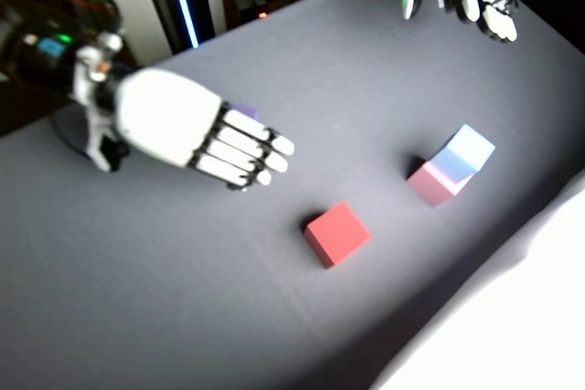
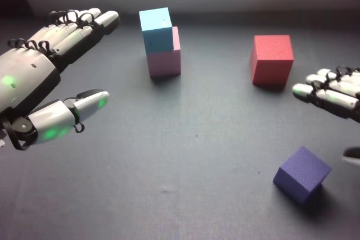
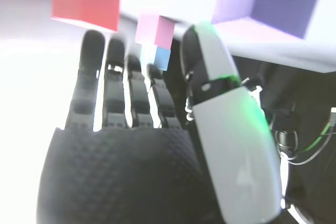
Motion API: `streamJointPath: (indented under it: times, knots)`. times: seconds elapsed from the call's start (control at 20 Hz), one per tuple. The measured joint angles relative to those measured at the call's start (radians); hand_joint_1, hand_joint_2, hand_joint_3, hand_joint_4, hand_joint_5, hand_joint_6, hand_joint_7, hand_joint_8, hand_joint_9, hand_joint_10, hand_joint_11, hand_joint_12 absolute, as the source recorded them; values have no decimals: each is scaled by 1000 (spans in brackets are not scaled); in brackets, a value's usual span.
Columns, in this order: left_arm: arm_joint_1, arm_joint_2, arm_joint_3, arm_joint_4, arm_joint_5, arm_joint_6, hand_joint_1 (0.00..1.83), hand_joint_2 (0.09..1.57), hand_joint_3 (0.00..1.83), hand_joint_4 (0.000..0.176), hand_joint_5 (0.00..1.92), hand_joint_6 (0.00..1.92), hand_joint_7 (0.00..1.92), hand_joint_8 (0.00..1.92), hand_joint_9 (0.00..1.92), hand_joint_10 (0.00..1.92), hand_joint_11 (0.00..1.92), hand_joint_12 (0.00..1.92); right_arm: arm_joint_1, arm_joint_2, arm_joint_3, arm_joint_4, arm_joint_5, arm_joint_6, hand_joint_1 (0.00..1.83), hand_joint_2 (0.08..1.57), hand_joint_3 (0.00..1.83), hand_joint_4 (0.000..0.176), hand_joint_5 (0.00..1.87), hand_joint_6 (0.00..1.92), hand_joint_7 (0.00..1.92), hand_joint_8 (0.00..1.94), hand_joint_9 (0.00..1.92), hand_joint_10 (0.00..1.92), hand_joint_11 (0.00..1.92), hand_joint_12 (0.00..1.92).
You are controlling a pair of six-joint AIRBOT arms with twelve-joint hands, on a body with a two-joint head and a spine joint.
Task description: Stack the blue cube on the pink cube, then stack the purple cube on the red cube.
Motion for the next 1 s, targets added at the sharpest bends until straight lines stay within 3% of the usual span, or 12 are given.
streamJointPath:
  times: [0.05, 0.1, 0.15, 0.2, 0.5, 0.6, 0.7, 0.8, 0.85, 0.9, 0.95, 1.0]
  knots:
    - [2, 2, -1, -3, -4, 0, 653, 1376, 0, 143, 0, 0, 0, 0, 0, 0, 0, 0, -16, 12, -14, -11, 13, 0, 1010, 1119, 6, 54, 0, 0, 0, 0, 0, 0, 0, 163]
    - [2, 2, -1, -7, -4, 0, 673, 1371, 0, 147, 0, 0, 0, 0, 0, 0, 0, 0, -27, 15, -21, -22, 25, 0, 1020, 1108, 2, 53, 0, 0, 0, 0, 0, 0, 0, 32]
    - [3, 2, -1, -10, -5, 0, 679, 1371, 0, 148, 0, 0, 0, 0, 0, 0, 0, 0, -34, 14, -27, -28, 36, 1, 1040, 1102, 0, 61, 0, 0, 0, 0, 0, 0, 0, 6]
    - [4, 2, -1, -11, -6, 0, 701, 1375, 0, 135, 0, 0, 0, 0, 0, 0, 0, 0, -39, 14, -30, -51, 40, 7, 1072, 1099, 0, 52, 0, 0, 0, 0, 0, 0, 0, 0]
    - [5, 2, -1, -12, -6, 0, 677, 1374, 0, 136, 0, 0, 0, 0, 0, 0, 0, 0, -40, -35, -5, -106, 33, 69, 1135, 1096, 0, 13, 0, 0, 0, 0, 0, 0, 36, 17]
    - [5, 2, -1, -13, -7, 0, 635, 1377, 0, 133, 0, 0, 0, 0, 0, 0, 0, 0, -39, -54, 3, -118, 27, 79, 1152, 1100, 0, 30, 0, 0, 0, 0, 0, 0, 9, 15]
    - [5, 2, -2, -14, -7, 0, 610, 1375, 0, 132, 0, 0, 0, 0, 0, 0, 0, 0, -32, -78, 18, -120, 6, 89, 1201, 1081, 0, 18, 0, 0, 0, 0, 0, 0, 0, 0]
    - [5, 2, -2, -15, -8, 0, 605, 1383, 2, 134, 0, 0, 0, 0, 0, 0, 0, 0, -17, -104, 35, -121, -24, 90, 1220, 1076, 0, 57, 0, 0, 0, 0, 0, 0, 0, 0]
    - [5, 2, -2, -15, -9, 0, 588, 1381, 1, 137, 0, 0, 0, 0, 0, 0, 0, 0, -10, -115, 45, -124, -40, 90, 1200, 1089, 0, 60, 0, 0, 0, 0, 0, 0, 0, 0]
    - [5, 2, -2, -15, -8, 0, 563, 1383, 2, 131, 0, 0, 0, 0, 0, 0, 0, 0, 0, -127, 55, -124, -52, 90, 1193, 1137, 0, 0, 76, 2, 93, 2, 52, 40, 0, 339]
    - [5, 2, -2, -14, -10, 0, 558, 1384, 3, 121, 0, 0, 0, 0, 0, 0, 0, 0, 12, -145, 69, -125, -70, 90, 1251, 1189, 0, 0, 463, 182, 524, 164, 281, 505, 0, 1218]
    - [5, 2, -2, -14, -10, -1, 544, 1383, 2, 122, 0, 0, 0, 0, 0, 0, 0, 0, 23, -158, 80, -125, -81, 91, 1310, 1228, 0, 0, 591, 1199, 759, 1001, 616, 1317, 266, 1578]
